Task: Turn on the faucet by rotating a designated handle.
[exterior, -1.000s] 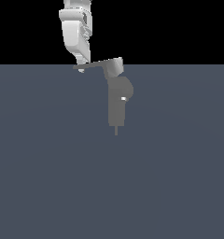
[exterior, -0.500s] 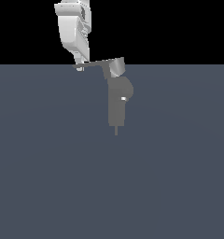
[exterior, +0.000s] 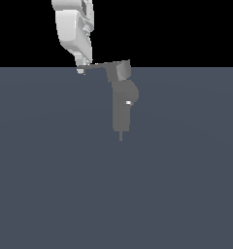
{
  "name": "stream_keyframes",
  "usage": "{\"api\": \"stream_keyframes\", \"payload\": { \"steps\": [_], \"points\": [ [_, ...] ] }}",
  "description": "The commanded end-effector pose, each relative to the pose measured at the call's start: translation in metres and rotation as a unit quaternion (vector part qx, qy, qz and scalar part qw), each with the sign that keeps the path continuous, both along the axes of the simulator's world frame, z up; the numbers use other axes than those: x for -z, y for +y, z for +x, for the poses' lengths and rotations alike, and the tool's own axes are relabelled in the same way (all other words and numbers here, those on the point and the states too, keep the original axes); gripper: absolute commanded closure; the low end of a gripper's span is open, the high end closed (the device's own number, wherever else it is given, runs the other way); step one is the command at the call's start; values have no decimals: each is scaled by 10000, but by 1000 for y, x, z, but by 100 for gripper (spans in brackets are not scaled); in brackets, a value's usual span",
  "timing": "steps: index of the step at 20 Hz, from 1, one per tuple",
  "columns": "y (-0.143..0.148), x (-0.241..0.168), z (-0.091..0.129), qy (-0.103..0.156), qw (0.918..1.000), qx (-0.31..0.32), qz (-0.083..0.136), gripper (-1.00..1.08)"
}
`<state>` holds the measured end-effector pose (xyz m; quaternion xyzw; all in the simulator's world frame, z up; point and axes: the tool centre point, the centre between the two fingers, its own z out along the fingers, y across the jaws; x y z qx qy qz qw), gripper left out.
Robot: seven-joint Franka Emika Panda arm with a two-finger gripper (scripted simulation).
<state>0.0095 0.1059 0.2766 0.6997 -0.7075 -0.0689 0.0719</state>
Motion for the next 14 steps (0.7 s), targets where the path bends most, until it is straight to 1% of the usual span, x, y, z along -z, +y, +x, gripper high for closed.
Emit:
{"api": "stream_keyframes", "payload": {
  "steps": [1,3,4,14],
  "points": [
    [3,-5,-9,-10,10000,-22,6,108],
    [3,-6,-11,-10,10000,-22,6,108],
    [0,0,-8,12,10000,1,-19,108],
    [-21,-7,-33,5,10000,-6,-11,108]
  ]
}}
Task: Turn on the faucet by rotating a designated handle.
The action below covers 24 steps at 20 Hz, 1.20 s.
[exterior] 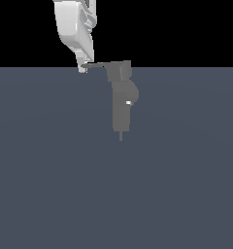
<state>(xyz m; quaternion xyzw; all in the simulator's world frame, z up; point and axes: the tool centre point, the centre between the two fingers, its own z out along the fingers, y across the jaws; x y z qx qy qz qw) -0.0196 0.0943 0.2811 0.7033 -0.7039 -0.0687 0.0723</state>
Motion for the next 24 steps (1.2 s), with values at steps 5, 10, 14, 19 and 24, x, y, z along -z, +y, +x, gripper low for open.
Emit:
{"api": "stream_keyframes", "payload": {
  "steps": [5,10,14,19,24],
  "points": [
    [-20,-6,-18,-1,10000,41,-7,108],
    [-32,-9,-31,-3,10000,38,-4,108],
    [-41,-12,-42,-6,10000,36,-1,108],
    [-53,-16,-56,-11,10000,31,4,108],
    [-60,-13,-59,25,10000,-20,-2,108]
  ]
}}
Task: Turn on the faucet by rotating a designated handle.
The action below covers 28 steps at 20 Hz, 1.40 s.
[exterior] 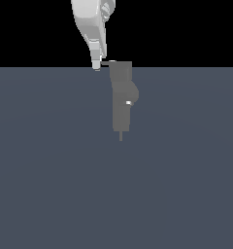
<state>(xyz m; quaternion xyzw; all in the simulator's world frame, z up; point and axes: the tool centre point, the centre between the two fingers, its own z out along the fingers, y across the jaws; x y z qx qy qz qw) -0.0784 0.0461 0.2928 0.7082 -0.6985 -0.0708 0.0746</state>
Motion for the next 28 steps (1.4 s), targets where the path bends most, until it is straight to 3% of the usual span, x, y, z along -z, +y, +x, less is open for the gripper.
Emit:
{"api": "stream_keyframes", "payload": {
  "steps": [1,15,16,17,28],
  "points": [
    [-19,-1,0,-9,10000,55,-8,108],
    [-114,-6,-4,-44,9999,103,-2,108],
    [-114,-6,-4,-44,9999,103,-2,108],
    [-91,-2,-4,9,10000,-59,14,108],
    [-124,2,21,-9,10000,-6,7,108]
  ]
}}
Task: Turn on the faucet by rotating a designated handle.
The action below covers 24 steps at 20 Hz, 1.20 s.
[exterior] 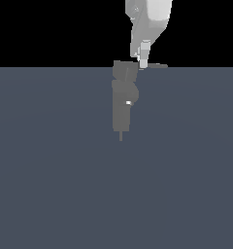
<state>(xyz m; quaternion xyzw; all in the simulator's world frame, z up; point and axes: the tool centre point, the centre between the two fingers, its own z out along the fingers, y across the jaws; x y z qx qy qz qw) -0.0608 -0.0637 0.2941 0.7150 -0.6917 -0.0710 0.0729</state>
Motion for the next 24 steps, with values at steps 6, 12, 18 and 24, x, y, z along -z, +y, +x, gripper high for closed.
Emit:
{"api": "stream_keyframes", "payload": {
  "steps": [6,12,18,24],
  "points": [
    [-31,5,16,-8,9999,116,-18,108],
    [-48,7,29,-17,9999,144,-21,108],
    [-63,8,40,-25,9999,170,-23,108],
    [-76,9,50,-32,9998,192,-24,108]
  ]
}}
